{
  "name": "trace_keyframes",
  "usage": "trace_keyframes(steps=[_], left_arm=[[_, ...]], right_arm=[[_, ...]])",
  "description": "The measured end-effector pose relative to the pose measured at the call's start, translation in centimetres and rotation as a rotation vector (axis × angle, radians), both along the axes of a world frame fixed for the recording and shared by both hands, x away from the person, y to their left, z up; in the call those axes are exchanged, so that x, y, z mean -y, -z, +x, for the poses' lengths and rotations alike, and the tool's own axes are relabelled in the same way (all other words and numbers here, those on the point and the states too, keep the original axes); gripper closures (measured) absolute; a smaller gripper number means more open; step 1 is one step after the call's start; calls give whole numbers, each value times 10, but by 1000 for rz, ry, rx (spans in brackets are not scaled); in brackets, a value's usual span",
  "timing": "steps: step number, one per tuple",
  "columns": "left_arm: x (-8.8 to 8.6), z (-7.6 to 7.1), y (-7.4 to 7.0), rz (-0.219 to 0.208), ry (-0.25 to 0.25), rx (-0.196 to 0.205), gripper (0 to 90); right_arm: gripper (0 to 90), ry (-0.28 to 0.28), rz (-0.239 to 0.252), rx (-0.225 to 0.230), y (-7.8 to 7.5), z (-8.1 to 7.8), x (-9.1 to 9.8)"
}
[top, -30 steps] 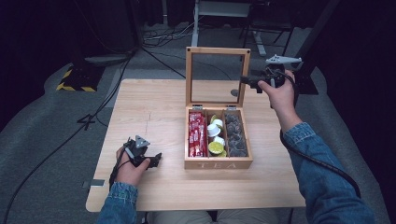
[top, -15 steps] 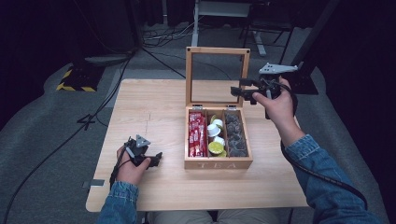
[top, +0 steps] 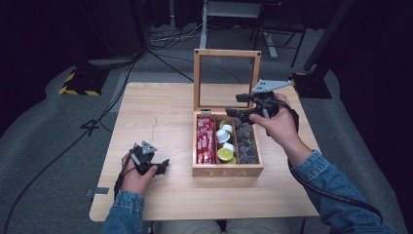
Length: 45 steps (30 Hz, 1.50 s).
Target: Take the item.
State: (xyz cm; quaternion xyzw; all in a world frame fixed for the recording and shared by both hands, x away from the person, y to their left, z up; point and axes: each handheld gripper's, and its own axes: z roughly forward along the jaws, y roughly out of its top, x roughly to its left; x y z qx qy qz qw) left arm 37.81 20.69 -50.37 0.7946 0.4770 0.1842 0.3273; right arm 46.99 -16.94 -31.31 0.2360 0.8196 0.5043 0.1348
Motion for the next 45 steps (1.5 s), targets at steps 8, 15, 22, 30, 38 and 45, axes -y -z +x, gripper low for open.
trace_keyframes(steps=[8,15,22,30,38,45], left_arm=[[0,-1,0,2,-4,0,177],[0,-1,0,0,-3,-1,176],[0,-1,0,1,-2,-1,175],[-1,-3,0,-1,-4,0,176],[0,-4,0,-3,-7,0,176],[-1,-4,0,-3,-8,-2,176]], right_arm=[[372,-28,-83,-67,27,-10,-30],[444,-55,-111,-130,46,-9,-44],[448,-74,-176,-167,69,-11,-60],[442,-91,-252,-190,89,-13,-76],[432,-96,-327,-224,100,-15,-84],[417,-81,-361,-244,106,-16,-88]])
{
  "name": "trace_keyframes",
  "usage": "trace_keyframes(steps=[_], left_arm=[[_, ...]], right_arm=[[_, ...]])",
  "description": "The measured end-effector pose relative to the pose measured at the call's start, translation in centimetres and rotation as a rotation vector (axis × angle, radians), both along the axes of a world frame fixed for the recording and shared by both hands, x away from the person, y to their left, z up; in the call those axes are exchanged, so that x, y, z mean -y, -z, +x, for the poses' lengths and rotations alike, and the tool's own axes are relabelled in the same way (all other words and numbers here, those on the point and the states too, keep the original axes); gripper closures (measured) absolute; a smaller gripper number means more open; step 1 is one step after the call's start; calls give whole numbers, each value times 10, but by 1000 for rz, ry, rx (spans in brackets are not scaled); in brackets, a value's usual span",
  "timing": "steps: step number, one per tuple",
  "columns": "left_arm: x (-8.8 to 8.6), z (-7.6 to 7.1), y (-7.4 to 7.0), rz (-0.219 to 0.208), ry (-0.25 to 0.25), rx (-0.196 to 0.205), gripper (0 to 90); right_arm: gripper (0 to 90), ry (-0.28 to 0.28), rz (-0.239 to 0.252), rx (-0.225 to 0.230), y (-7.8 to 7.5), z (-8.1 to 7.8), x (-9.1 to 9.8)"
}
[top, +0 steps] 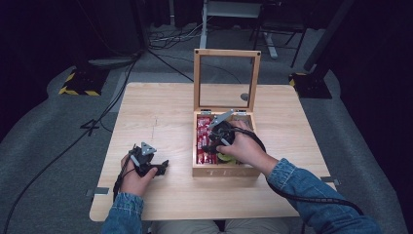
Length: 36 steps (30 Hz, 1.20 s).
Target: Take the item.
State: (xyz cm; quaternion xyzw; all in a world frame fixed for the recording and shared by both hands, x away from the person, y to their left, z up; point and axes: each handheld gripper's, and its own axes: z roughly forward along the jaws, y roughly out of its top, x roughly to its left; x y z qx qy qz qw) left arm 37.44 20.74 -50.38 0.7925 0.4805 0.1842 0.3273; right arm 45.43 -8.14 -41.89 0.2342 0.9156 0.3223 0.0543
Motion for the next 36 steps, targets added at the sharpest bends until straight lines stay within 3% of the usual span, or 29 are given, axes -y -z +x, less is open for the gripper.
trace_keyframes(steps=[14,18,28,33,36], left_arm=[[0,0,0,1,2,0,175],[0,0,0,1,1,0,175],[0,0,0,2,2,1,175],[0,0,0,1,2,0,175],[0,0,0,2,2,0,175]], right_arm=[[383,-11,-21,-50,8,-3,-8],[412,-24,-4,-50,7,-5,-9],[660,-46,-31,-31,10,-12,-15],[779,-22,11,-79,4,-14,-16],[799,-23,36,-93,1,-16,-15]])
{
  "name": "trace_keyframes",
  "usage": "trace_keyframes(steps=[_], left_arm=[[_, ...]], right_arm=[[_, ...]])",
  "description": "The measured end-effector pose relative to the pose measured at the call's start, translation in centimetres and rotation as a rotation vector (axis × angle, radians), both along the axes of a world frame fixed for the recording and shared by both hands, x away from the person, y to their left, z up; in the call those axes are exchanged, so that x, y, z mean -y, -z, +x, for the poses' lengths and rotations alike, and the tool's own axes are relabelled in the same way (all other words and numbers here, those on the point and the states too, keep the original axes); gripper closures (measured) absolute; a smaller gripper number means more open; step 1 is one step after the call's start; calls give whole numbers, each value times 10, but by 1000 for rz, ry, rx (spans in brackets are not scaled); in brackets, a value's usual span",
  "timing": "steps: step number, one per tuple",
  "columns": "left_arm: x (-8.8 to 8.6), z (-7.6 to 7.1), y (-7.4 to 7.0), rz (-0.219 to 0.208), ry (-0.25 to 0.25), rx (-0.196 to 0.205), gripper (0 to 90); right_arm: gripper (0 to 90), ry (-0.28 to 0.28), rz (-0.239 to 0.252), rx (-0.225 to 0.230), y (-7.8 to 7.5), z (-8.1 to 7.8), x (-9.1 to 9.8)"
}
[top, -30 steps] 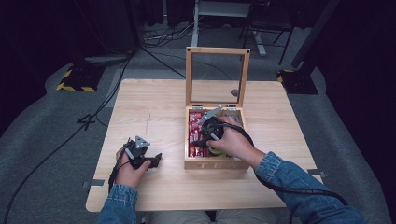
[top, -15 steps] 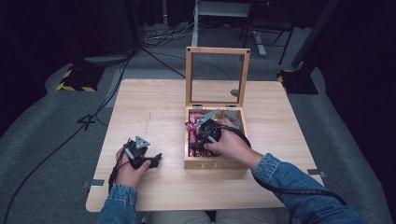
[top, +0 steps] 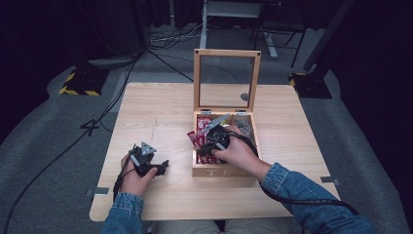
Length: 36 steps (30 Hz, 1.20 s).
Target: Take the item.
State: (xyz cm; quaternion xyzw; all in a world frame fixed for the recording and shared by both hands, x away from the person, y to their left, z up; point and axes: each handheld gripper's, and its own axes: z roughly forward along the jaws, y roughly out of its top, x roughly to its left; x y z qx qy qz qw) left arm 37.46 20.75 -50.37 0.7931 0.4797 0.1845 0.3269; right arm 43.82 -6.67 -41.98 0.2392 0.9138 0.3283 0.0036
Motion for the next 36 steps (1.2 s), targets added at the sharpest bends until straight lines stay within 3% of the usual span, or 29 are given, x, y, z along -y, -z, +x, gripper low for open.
trace_keyframes(steps=[5,23,36], left_arm=[[0,0,0,0,0,0,175],[0,0,0,0,0,0,175],[1,4,0,1,14,-6,148]], right_arm=[[802,1,22,5,-6,-5,0],[802,16,130,86,-50,-6,13],[802,58,178,141,-80,-8,46]])
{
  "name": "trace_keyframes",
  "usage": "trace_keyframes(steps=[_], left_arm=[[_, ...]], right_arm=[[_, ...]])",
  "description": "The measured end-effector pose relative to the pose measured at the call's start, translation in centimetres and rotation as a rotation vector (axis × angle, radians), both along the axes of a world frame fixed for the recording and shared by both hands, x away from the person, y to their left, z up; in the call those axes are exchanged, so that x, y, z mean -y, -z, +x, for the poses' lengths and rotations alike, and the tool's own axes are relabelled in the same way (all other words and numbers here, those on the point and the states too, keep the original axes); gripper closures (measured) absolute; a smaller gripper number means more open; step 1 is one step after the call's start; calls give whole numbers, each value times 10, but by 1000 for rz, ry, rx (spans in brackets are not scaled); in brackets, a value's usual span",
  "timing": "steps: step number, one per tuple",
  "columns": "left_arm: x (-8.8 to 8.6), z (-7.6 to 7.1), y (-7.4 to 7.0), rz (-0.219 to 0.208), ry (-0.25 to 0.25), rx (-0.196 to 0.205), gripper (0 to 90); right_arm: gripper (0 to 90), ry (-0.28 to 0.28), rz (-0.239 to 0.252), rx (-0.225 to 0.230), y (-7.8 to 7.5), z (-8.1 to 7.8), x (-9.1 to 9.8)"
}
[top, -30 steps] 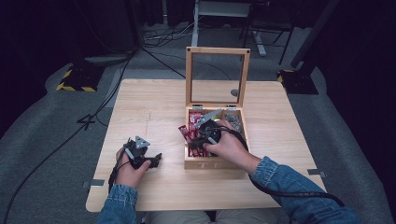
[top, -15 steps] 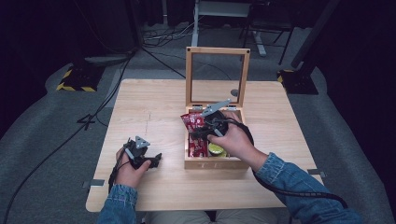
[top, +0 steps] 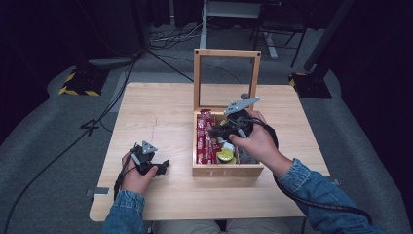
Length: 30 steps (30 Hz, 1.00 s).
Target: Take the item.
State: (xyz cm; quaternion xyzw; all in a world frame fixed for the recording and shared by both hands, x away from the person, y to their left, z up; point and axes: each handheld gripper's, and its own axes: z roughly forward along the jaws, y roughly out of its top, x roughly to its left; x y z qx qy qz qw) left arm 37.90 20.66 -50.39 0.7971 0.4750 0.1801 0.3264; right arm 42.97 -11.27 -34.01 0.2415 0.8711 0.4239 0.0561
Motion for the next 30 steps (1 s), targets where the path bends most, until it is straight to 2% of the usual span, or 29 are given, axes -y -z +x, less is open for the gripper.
trace_keyframes(steps=[8,15,17,29,30], left_arm=[[-1,-3,0,1,-1,2,148],[-2,-4,0,1,2,2,148],[-2,-4,0,1,3,2,148],[-2,-4,0,1,3,2,148],[-2,-4,0,3,4,1,148]], right_arm=[[802,33,22,20,-12,1,25],[802,84,34,37,-22,5,55],[802,93,33,40,-23,5,59],[802,218,33,40,-23,14,114],[802,218,33,40,-23,14,114]])
